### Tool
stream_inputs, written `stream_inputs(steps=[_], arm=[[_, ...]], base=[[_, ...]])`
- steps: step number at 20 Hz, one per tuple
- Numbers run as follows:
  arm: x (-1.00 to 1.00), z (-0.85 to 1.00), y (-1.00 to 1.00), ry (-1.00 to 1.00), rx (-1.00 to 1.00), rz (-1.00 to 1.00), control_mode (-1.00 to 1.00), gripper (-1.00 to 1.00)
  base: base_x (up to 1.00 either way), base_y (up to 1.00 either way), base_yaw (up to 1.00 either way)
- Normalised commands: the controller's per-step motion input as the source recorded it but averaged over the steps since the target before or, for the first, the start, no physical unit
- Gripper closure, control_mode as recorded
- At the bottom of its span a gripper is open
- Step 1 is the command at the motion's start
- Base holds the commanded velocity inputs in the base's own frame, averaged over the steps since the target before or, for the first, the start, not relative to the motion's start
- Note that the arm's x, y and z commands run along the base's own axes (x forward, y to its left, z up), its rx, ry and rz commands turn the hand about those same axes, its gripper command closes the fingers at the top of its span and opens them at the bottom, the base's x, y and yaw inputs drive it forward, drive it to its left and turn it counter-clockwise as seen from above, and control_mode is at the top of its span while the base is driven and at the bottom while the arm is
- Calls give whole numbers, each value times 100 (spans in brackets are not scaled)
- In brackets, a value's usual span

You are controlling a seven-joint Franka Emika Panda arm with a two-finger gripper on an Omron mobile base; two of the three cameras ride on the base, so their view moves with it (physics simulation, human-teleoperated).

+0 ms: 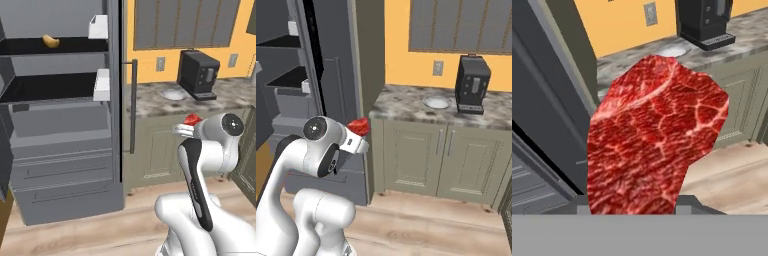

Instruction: Pick steak from the fridge and place it on the plate on the counter.

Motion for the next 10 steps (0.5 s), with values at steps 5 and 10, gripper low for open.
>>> stream_inputs(steps=[5, 10], arm=[[0, 0, 0, 0, 0, 0, 100, 100], [0, 0, 0, 0, 0, 0, 100, 100]], base=[[24, -49, -3], [39, -46, -3]])
